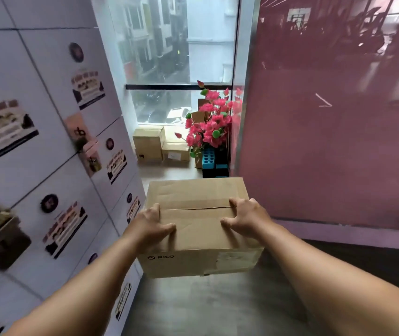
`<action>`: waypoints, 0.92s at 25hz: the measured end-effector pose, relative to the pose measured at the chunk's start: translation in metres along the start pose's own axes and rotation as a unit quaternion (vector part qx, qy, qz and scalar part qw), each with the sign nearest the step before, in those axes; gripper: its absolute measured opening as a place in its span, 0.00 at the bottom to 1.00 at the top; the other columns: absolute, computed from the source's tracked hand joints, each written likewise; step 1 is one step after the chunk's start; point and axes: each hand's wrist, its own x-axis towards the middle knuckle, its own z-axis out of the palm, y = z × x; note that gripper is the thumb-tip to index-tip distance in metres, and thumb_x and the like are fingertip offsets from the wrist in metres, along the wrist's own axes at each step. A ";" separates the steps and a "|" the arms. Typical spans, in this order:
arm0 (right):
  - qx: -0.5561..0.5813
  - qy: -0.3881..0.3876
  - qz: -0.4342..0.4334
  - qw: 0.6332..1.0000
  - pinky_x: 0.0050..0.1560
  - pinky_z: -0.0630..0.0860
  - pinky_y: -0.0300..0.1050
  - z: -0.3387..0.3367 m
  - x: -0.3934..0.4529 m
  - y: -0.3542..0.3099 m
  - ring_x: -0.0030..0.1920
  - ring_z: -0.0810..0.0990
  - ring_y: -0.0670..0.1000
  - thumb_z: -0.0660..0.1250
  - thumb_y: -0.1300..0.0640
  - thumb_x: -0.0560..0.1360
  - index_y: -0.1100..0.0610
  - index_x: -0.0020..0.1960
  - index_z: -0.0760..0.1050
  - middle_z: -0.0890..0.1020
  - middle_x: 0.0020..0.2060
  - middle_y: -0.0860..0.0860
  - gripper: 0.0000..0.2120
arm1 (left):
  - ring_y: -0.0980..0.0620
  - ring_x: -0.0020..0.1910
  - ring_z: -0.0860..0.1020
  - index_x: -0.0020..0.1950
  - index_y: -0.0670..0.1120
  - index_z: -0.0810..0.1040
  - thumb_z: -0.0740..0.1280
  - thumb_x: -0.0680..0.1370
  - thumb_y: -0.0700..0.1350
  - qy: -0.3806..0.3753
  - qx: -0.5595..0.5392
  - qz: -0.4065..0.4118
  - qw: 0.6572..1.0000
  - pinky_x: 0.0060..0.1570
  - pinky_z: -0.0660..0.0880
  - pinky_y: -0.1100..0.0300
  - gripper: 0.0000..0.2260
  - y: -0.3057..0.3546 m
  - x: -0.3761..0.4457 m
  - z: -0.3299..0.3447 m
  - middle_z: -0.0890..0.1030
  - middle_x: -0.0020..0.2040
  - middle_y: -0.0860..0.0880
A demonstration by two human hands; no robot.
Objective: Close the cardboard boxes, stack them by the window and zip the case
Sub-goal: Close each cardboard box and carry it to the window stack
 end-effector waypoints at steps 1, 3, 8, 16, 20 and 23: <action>-0.003 -0.006 0.001 1.000 0.59 0.75 0.53 -0.008 0.029 -0.001 0.60 0.76 0.61 0.68 0.32 0.68 0.44 0.71 0.69 0.76 0.61 0.60 0.35 | 0.49 0.50 0.76 0.54 0.52 0.72 0.71 0.71 0.63 0.003 0.005 -0.007 1.000 0.48 0.77 0.54 0.21 0.003 0.028 -0.002 0.79 0.53 0.48; 0.001 -0.012 -0.003 1.000 0.60 0.75 0.54 -0.021 0.086 -0.003 0.61 0.76 0.61 0.68 0.32 0.68 0.44 0.73 0.68 0.75 0.62 0.60 0.36 | 0.49 0.49 0.75 0.53 0.52 0.71 0.71 0.71 0.64 0.000 0.013 -0.015 1.000 0.44 0.73 0.54 0.21 0.005 0.084 -0.010 0.78 0.53 0.47; -0.004 -0.025 -0.017 1.000 0.60 0.76 0.53 -0.036 0.215 -0.023 0.61 0.76 0.60 0.70 0.33 0.69 0.44 0.72 0.68 0.76 0.63 0.59 0.35 | 0.47 0.51 0.75 0.55 0.51 0.71 0.70 0.70 0.64 -0.012 0.020 -0.038 0.999 0.48 0.74 0.54 0.23 -0.010 0.211 -0.022 0.78 0.55 0.46; -0.003 -0.025 -0.018 1.000 0.64 0.75 0.55 -0.062 0.436 -0.085 0.62 0.76 0.61 0.72 0.36 0.70 0.48 0.72 0.69 0.75 0.64 0.60 0.35 | 0.45 0.56 0.77 0.60 0.49 0.72 0.71 0.71 0.63 -0.013 -0.022 -0.050 0.998 0.48 0.72 0.56 0.25 -0.052 0.426 -0.053 0.79 0.59 0.44; -0.003 -0.020 -0.017 1.000 0.63 0.75 0.54 -0.078 0.534 -0.112 0.60 0.76 0.61 0.72 0.36 0.69 0.47 0.71 0.70 0.74 0.62 0.60 0.34 | 0.44 0.57 0.76 0.61 0.49 0.72 0.70 0.71 0.62 -0.003 -0.024 -0.059 0.998 0.51 0.72 0.55 0.25 -0.062 0.525 -0.073 0.77 0.59 0.43; -0.007 -0.023 -0.022 0.999 0.62 0.75 0.53 -0.085 0.599 -0.124 0.59 0.76 0.60 0.71 0.36 0.69 0.46 0.69 0.71 0.75 0.60 0.60 0.32 | 0.43 0.57 0.76 0.61 0.49 0.72 0.69 0.71 0.62 0.001 -0.024 -0.076 0.997 0.57 0.75 0.52 0.25 -0.068 0.588 -0.081 0.77 0.60 0.42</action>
